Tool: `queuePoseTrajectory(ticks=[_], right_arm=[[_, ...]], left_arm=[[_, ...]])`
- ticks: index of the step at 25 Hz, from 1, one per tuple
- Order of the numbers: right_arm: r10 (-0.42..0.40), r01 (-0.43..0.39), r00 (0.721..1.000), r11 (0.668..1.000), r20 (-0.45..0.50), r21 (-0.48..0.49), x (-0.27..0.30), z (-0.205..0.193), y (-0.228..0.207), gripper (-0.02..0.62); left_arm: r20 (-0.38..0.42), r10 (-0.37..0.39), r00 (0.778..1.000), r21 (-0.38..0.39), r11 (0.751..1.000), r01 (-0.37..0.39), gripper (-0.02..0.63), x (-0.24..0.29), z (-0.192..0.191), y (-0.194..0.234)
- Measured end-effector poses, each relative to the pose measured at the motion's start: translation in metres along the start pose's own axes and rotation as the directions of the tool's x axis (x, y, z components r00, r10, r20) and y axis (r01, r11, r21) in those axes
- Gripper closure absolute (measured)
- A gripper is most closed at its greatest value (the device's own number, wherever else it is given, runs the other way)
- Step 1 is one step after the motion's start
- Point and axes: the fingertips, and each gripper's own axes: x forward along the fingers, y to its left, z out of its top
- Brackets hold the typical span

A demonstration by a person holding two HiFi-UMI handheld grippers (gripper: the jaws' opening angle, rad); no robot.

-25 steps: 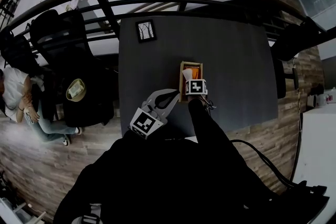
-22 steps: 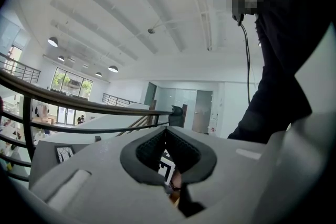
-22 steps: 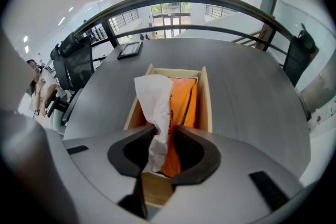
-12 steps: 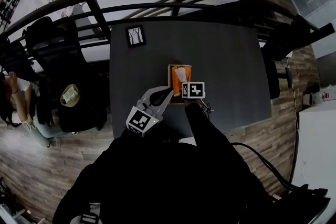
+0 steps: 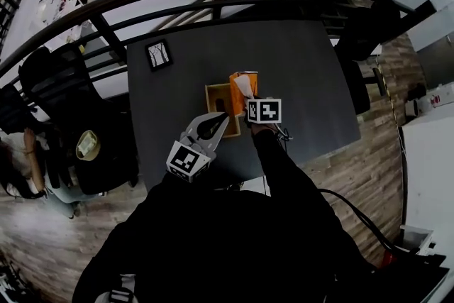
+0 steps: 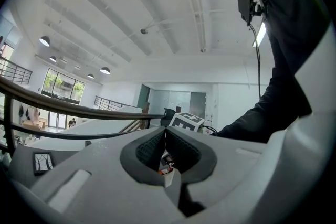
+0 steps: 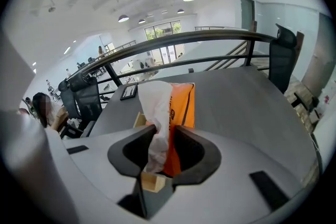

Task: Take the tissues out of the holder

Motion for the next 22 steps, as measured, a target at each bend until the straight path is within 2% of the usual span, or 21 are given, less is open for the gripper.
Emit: queuePoseTrajectory(ticks=[5, 10, 17, 22], right_arm=[[-0.037, 0.037, 0.999, 0.999, -0.027, 0.007, 0.007, -0.025, -0.036, 0.482], [-0.038, 0.040, 0.993, 0.999, -0.109, 0.020, 0.034, -0.071, -0.057, 0.482], [-0.028, 0.028, 0.978, 1.000, -0.207, -0.003, 0.066, -0.124, -0.060, 0.479], [-0.011, 0.010, 0.983, 1.000, -0.184, -0.004, 0.071, -0.127, -0.053, 0.460]], left_arm=[[-0.012, -0.026, 1.000, -0.002, 1.000, 0.026, 0.601, 0.011, -0.006, -0.013], [-0.032, -0.026, 0.999, 0.003, 1.000, 0.026, 0.601, 0.016, -0.009, -0.020], [-0.072, 0.004, 0.997, 0.010, 1.000, -0.003, 0.601, 0.006, -0.018, -0.018], [-0.077, 0.018, 0.997, 0.016, 1.000, -0.017, 0.601, 0.001, -0.019, -0.017]])
